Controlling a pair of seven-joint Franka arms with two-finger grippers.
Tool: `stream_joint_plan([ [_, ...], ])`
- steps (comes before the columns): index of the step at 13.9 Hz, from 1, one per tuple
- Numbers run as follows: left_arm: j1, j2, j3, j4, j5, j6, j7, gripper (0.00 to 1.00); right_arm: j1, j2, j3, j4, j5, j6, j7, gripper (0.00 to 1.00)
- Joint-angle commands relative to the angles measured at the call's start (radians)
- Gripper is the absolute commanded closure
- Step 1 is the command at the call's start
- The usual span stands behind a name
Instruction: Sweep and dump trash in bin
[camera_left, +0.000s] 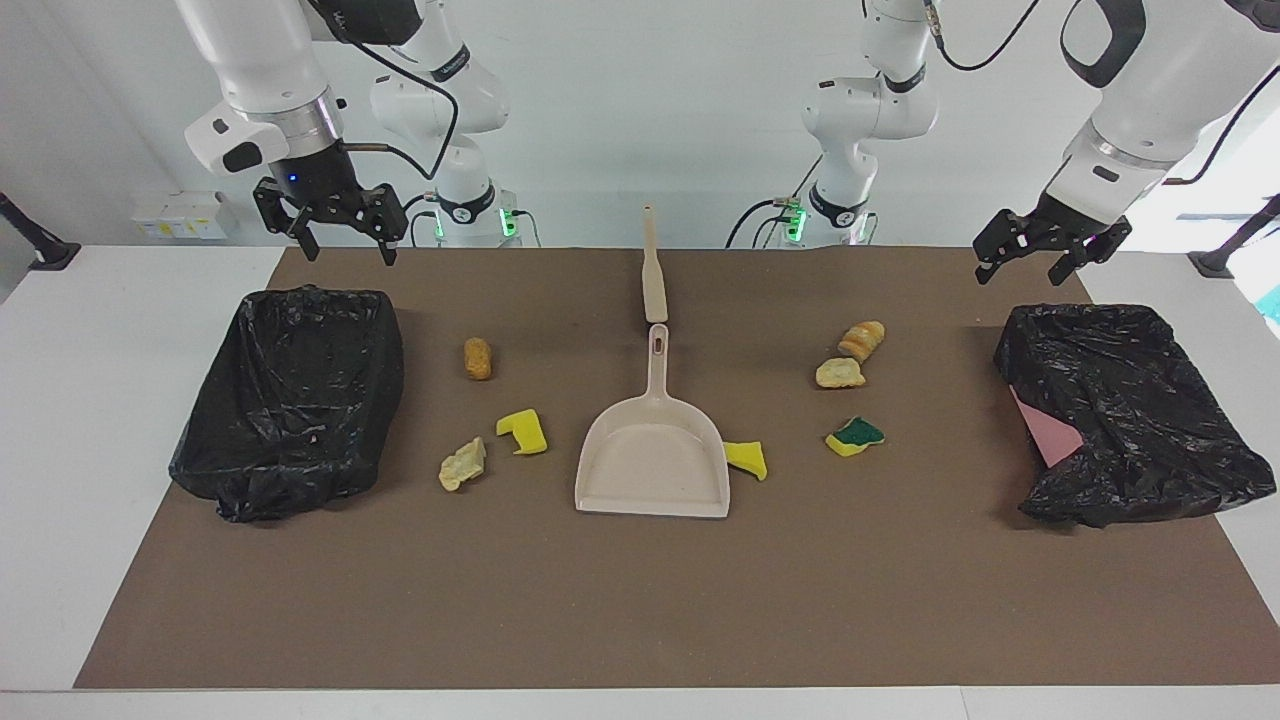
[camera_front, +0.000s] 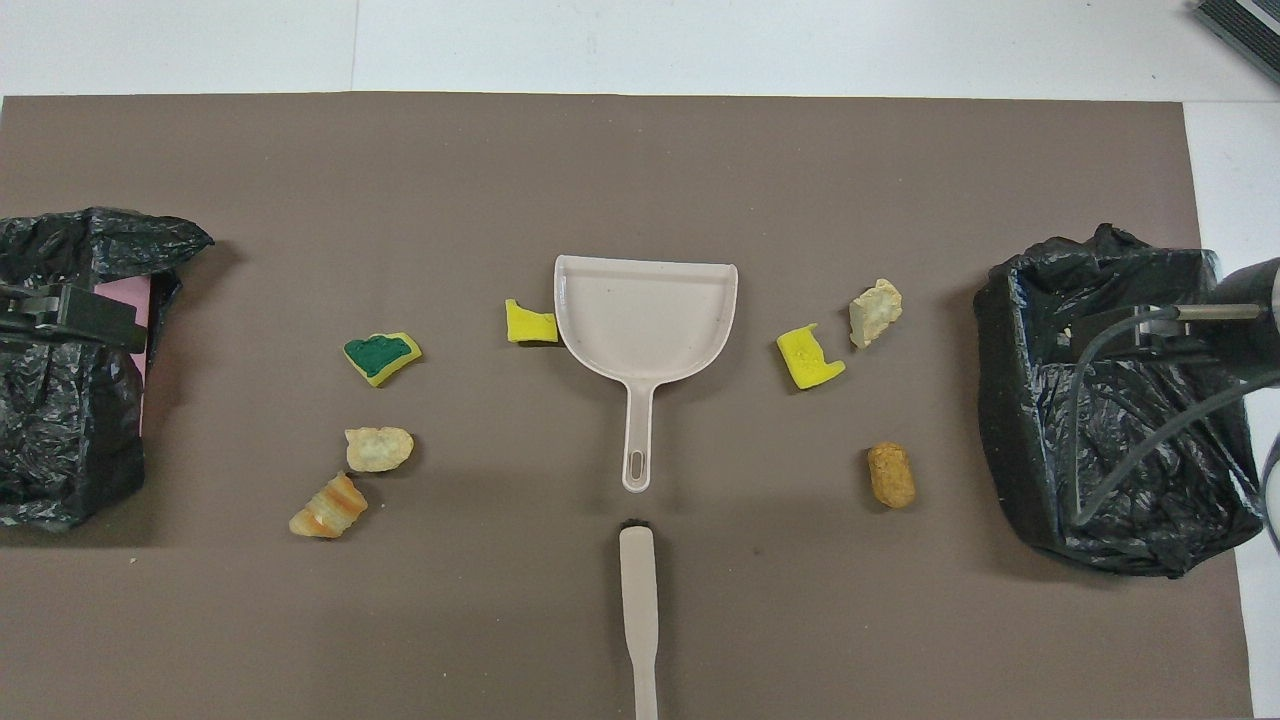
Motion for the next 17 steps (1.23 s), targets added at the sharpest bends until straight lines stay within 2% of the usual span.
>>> stream_joint_plan([
  [1,-0.005,-0.031,0.005,-0.030,-0.004,0.002,0.006,0.00,-0.008,0.001,0.003,0.014,-0.014,-0.015,-0.029,0.00],
  [5,-0.011,-0.031,0.003,-0.037,-0.004,0.013,0.001,0.00,-0.008,-0.002,0.003,0.007,-0.008,-0.019,-0.028,0.00],
  [8,-0.012,-0.034,0.000,-0.081,-0.007,0.021,0.008,0.00,-0.008,-0.004,0.003,0.007,-0.008,-0.019,-0.028,0.00],
  [11,-0.058,-0.036,-0.001,-0.127,-0.007,0.037,0.018,0.00,-0.008,-0.004,0.003,0.007,-0.005,-0.022,-0.028,0.00],
  [14,-0.119,-0.089,0.000,-0.289,-0.008,0.175,0.058,0.00,-0.008,-0.004,0.003,0.006,-0.005,-0.022,-0.028,0.00],
  [17,-0.223,-0.130,-0.001,-0.423,-0.008,0.244,0.052,0.00,-0.008,-0.004,0.003,0.006,-0.002,-0.022,-0.028,0.00],
])
